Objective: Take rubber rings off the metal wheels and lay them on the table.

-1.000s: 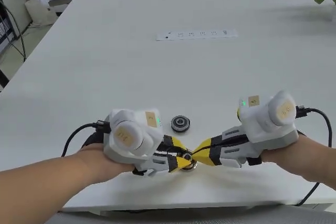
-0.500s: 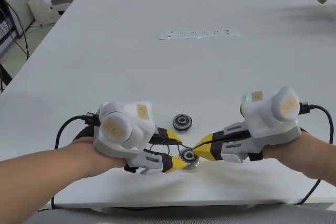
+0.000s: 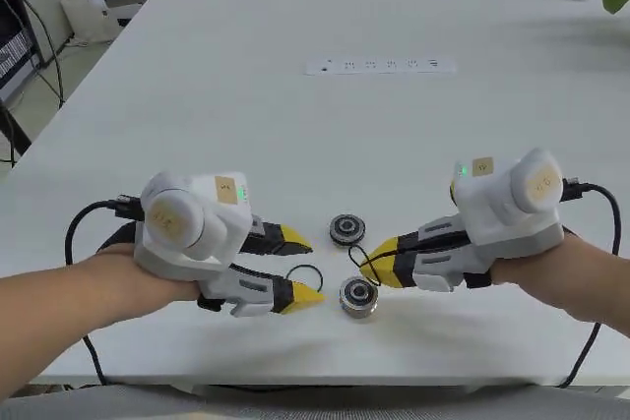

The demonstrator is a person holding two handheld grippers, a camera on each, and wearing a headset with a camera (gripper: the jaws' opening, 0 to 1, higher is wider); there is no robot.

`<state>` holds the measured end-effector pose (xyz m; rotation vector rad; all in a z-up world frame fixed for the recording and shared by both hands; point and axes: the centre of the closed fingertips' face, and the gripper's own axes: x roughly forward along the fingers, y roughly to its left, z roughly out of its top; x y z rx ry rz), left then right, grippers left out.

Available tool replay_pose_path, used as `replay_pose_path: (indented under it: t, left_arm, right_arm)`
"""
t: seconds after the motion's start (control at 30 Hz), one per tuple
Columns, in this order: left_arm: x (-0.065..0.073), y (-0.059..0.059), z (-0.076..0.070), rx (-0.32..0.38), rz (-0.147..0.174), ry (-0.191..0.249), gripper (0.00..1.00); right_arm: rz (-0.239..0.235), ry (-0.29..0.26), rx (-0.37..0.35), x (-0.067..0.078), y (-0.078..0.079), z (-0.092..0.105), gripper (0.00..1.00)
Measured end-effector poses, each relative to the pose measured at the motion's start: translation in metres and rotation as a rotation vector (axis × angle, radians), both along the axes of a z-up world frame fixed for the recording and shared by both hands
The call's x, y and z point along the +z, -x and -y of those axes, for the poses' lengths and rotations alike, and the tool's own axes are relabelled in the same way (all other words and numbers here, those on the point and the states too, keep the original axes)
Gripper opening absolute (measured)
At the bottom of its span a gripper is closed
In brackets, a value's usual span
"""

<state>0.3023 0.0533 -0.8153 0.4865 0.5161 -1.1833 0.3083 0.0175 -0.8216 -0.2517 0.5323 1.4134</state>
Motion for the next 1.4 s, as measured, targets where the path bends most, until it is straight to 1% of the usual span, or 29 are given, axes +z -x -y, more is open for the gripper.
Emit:
replay_pose_path:
  t: [0.3,0.6,0.83,0.97,1.17,1.4]
  left_arm:
    - [0.007,-0.004,-0.018,0.04,-0.004,0.013,0.41]
    - [0.005,-0.005,-0.033,0.075,-0.015,0.014,0.44]
    - [0.006,-0.005,-0.043,0.097,-0.019,0.018,0.46]
    - [0.006,-0.005,-0.046,0.106,-0.021,0.02,0.46]
    - [0.003,-0.002,-0.048,0.114,-0.029,0.02,0.46]
    - [0.002,-0.002,-0.053,0.124,-0.035,0.021,0.47]
  right_arm:
    - [0.014,0.011,0.028,0.003,-0.007,-0.014,0.0]
    - [0.03,0.032,0.053,0.005,-0.013,-0.031,0.0]
    - [0.04,0.054,0.075,-0.002,-0.018,-0.041,0.0]
    - [0.044,0.062,0.081,-0.005,-0.021,-0.047,0.0]
    - [0.046,0.082,0.1,-0.013,-0.019,-0.052,0.0]
    - [0.04,0.093,0.108,-0.018,-0.018,-0.055,0.0]
